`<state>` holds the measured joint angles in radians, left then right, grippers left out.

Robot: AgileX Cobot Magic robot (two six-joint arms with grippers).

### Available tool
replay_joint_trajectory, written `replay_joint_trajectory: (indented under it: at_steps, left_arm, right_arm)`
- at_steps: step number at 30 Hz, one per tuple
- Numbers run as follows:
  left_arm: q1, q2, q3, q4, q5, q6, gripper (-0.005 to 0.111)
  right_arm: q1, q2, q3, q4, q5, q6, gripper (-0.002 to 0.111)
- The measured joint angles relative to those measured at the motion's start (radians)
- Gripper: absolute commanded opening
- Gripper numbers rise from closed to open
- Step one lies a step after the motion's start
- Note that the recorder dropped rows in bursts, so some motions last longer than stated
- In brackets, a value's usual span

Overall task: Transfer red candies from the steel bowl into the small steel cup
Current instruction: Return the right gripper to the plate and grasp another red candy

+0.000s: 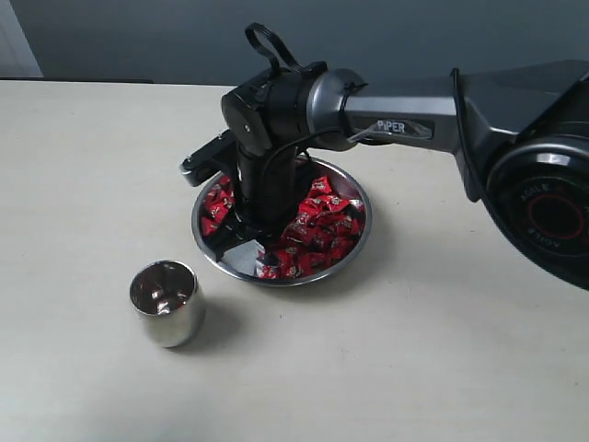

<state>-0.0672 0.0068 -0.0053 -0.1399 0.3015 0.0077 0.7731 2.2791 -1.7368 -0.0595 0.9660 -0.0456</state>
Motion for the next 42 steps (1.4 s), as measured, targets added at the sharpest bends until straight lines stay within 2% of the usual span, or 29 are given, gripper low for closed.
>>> replay_joint_trajectory:
  at_steps: [4, 6, 10, 11, 23, 25, 28, 30, 42]
  left_arm:
    - [0.0, 0.0, 0.0, 0.0, 0.0, 0.0, 0.0]
    - [0.0, 0.0, 0.0, 0.0, 0.0, 0.0, 0.0]
    - [0.0, 0.0, 0.0, 0.0, 0.0, 0.0, 0.0]
    - [0.0, 0.0, 0.0, 0.0, 0.0, 0.0, 0.0]
    - [0.0, 0.0, 0.0, 0.001, 0.0, 0.0, 0.0]
    - [0.0, 0.0, 0.0, 0.001, 0.0, 0.0, 0.0]
    - [0.0, 0.0, 0.0, 0.001, 0.0, 0.0, 0.0]
    - [0.0, 0.0, 0.0, 0.001, 0.0, 0.0, 0.0]
    - [0.0, 0.0, 0.0, 0.001, 0.0, 0.0, 0.0]
  right_arm:
    - [0.0, 0.001, 0.0, -0.01, 0.0, -0.002, 0.001]
    - [0.0, 0.001, 0.0, -0.014, 0.0, -0.002, 0.005]
    - [0.0, -0.05, 0.0, -0.091, 0.006, -0.002, 0.041]
    - [0.0, -0.07, 0.0, -0.142, 0.014, 0.001, 0.043]
    - [0.0, 0.004, 0.0, -0.209, 0.081, 0.015, 0.04]
    - [0.0, 0.006, 0.0, -0.213, 0.083, 0.015, 0.03]
    - [0.0, 0.006, 0.0, -0.215, 0.083, 0.015, 0.008]
    - [0.0, 0.006, 0.0, -0.215, 0.083, 0.015, -0.001]
    - [0.0, -0.064, 0.0, -0.186, 0.076, 0.02, -0.001]
